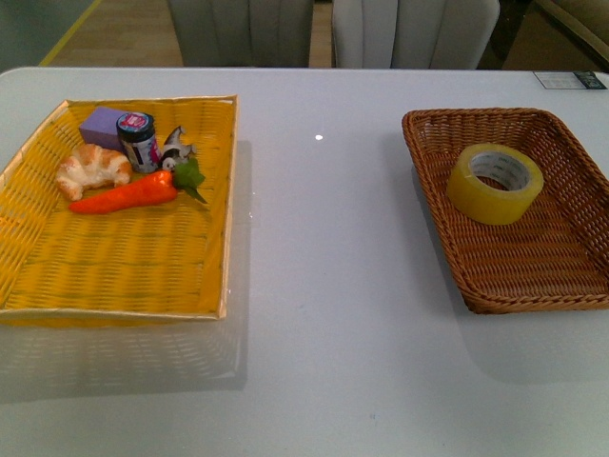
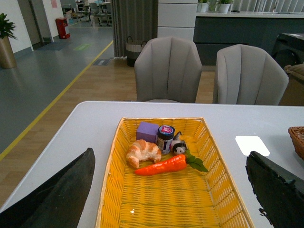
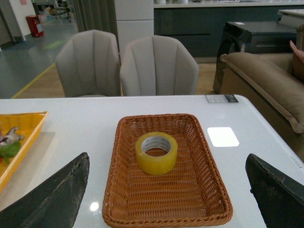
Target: Move tape to another basket
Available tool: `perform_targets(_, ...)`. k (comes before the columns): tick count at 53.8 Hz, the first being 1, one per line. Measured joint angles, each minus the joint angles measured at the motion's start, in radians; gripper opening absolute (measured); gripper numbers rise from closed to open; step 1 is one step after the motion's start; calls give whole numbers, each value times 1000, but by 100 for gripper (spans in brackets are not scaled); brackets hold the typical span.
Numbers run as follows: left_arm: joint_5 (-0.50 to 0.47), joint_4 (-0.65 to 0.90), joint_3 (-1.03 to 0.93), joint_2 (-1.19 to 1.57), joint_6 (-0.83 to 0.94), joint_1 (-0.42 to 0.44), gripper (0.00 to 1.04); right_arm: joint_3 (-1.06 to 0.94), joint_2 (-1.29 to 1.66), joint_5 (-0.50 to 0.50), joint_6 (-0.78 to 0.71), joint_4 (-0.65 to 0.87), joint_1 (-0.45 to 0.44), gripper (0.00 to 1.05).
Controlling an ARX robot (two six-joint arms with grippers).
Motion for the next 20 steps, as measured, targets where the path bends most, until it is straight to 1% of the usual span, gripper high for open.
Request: perform_targets(20, 0, 0, 0, 0, 0, 0, 96, 0, 0, 0, 0, 0, 0, 96)
